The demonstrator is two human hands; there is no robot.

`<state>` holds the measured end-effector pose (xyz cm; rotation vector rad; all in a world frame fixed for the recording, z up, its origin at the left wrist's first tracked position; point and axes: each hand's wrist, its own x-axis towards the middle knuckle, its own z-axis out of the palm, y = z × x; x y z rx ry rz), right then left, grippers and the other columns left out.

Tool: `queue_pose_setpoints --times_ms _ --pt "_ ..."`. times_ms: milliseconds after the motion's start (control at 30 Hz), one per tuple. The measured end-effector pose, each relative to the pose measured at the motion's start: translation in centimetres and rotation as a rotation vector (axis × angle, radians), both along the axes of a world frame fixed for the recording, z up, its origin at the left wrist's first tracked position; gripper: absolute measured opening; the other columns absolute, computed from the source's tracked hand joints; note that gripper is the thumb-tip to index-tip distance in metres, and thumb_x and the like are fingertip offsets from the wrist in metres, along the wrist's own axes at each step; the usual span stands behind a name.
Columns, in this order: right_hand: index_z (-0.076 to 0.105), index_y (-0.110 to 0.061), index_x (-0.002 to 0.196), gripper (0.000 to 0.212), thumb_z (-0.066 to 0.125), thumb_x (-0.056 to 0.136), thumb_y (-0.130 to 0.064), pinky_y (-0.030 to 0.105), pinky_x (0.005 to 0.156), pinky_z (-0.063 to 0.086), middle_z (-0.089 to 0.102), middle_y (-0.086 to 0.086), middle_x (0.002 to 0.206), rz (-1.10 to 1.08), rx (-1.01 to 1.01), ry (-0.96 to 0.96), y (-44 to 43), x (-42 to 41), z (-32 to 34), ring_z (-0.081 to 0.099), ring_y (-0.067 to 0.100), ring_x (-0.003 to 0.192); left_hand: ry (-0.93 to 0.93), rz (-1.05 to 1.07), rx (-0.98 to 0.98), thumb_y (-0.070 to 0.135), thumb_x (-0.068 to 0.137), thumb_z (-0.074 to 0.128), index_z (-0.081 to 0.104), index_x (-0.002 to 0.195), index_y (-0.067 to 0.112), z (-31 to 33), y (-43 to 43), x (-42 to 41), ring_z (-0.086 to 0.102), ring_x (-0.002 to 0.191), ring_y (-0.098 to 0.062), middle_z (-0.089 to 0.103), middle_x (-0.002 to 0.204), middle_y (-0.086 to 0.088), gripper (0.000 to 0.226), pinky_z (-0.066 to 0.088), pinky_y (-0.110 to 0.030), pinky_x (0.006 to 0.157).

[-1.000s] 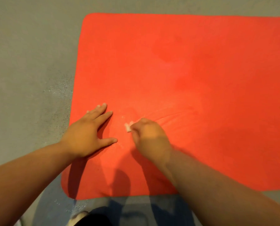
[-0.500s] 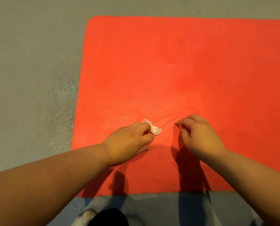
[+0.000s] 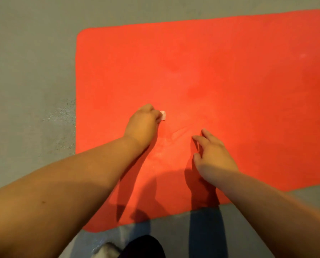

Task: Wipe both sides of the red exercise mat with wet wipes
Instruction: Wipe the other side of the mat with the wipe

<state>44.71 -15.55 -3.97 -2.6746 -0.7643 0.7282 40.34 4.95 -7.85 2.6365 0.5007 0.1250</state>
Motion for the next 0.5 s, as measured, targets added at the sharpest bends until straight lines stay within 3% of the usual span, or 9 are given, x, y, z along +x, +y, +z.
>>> queue_pose_setpoints --times_ms 133,267,400,500 --pt "0.037 -0.021 0.144 0.059 0.051 0.087 -0.015 0.020 0.114 0.008 0.016 0.006 0.158 0.038 -0.018 -0.007 -0.4 -0.4 0.1 0.016 0.020 0.144 0.005 -0.395 0.028 0.028 0.100 0.046 0.067 0.095 0.007 0.9 -3.8 -3.8 0.059 0.078 -0.035 0.058 0.087 -0.014 0.030 0.041 -0.039 0.061" --pt "0.034 -0.022 0.145 0.064 0.051 0.084 -0.013 0.021 0.115 0.006 0.014 0.005 0.158 0.042 -0.020 -0.018 -0.7 -0.9 -0.3 0.014 0.020 0.145 0.080 -0.343 0.111 0.026 0.099 0.047 0.064 0.105 0.008 1.0 -1.3 0.6 0.052 0.099 -0.034 0.056 0.103 -0.013 0.025 0.039 -0.040 0.077" --pt "0.031 -0.021 0.147 0.065 0.051 0.086 -0.013 0.022 0.115 0.005 0.011 0.005 0.159 -0.014 -0.009 0.000 -0.3 -1.3 -0.4 0.010 0.018 0.146 0.132 -0.273 0.189 0.017 0.097 0.046 0.062 0.105 0.006 0.8 -2.0 1.7 0.053 0.101 -0.035 0.054 0.106 -0.015 0.021 0.038 -0.041 0.082" --pt "0.029 -0.021 0.148 0.065 0.050 0.086 -0.015 0.021 0.115 0.005 0.010 0.005 0.159 -0.015 -0.012 0.007 -0.2 -1.3 -0.3 0.010 0.018 0.146 0.165 -0.544 0.135 0.017 0.096 0.046 0.062 0.106 0.009 1.4 -4.9 -2.0 0.052 0.102 -0.030 0.054 0.106 -0.011 0.020 0.036 -0.037 0.079"
